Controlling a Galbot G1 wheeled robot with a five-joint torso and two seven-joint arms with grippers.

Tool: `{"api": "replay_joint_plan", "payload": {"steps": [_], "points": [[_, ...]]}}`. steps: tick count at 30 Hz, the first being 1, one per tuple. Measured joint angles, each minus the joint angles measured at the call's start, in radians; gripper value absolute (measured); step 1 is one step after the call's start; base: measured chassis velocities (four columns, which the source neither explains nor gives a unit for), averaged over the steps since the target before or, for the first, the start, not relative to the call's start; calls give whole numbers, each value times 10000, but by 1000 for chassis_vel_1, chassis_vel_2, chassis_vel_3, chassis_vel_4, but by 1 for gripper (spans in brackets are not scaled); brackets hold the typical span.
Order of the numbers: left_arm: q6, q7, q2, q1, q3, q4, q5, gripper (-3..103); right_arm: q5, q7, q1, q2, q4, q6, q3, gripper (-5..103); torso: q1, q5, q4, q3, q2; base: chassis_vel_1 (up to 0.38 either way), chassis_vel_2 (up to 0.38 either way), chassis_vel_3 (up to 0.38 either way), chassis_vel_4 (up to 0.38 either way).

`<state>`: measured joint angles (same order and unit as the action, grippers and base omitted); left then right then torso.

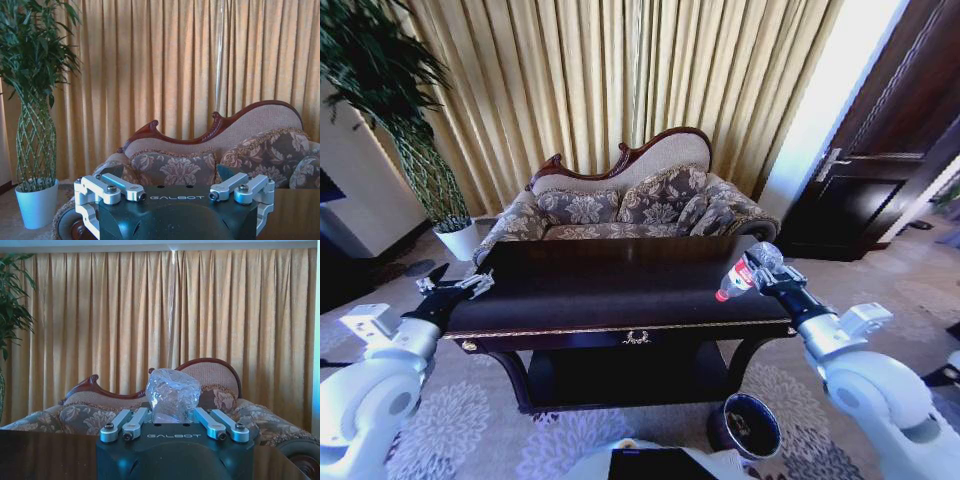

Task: Move to the front of the table and place the trash on the table into the trash bin.

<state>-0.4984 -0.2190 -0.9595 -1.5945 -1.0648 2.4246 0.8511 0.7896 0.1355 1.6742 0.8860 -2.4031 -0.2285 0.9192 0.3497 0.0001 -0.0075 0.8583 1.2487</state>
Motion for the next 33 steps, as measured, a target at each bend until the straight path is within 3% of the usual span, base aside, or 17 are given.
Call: {"api": "replay_joint_plan", "payload": {"steps": [14, 33], "points": [[287, 440, 177, 72, 90, 199, -1029, 100, -386, -33, 204, 354, -10, -12, -121, 26, 0, -1, 1, 0, 0, 0, 0, 0, 0], [398, 602, 104, 36, 184, 79, -1115, 100, -776, -67, 397, 725, -60, 19, -255, 26, 0, 0, 0, 0, -1, 17, -16, -21, 15]]}}
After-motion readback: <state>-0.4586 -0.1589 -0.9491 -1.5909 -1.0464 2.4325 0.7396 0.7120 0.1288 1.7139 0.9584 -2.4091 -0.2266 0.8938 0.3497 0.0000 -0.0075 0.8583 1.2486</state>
